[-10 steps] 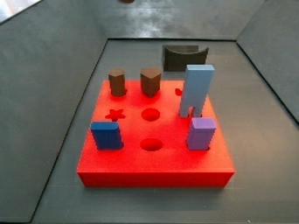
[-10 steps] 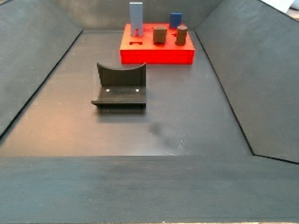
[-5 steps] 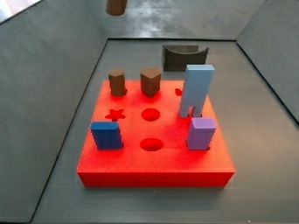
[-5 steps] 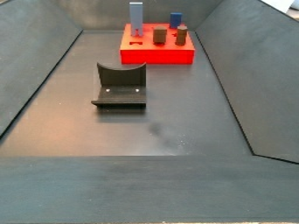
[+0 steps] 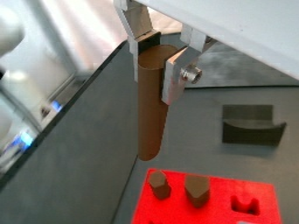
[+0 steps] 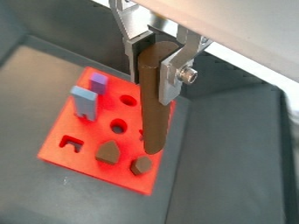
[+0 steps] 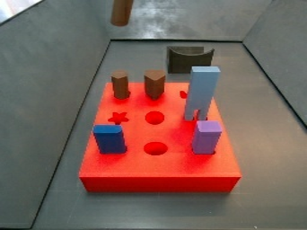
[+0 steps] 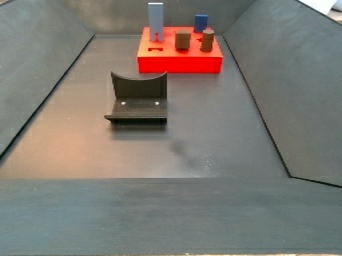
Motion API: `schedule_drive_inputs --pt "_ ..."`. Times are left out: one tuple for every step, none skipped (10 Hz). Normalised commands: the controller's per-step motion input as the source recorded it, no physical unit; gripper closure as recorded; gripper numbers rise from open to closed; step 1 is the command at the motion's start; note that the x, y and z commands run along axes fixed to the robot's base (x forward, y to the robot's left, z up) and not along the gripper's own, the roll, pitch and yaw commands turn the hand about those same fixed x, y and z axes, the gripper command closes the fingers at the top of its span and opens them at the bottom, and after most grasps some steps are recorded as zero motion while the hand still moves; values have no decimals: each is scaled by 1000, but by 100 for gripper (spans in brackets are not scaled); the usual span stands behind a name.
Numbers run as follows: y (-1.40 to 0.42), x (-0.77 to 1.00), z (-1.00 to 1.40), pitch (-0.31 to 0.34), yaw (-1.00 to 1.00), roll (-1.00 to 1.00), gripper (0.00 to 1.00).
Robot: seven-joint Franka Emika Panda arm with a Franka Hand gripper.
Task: Pick up the oval object. Move up. Place the oval object on the fixture. Regrasp the oval object. Move to above the board. Insert the oval object.
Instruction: Move to above the board.
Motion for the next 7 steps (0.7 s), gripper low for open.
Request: schedule_drive_inputs --pt "18 -65 -3 -480 1000 -220 100" --pt "11 -58 -9 -530 1000 -176 100" --pt "14 -57 -7 -572 1000 -141 100" --pt "12 -57 -5 -588 943 -101 100" --pt "11 -54 -7 -420 591 -40 100" --pt "11 -46 -3 -291 370 -18 100" --pt "7 -34 -5 -220 261 -12 100"
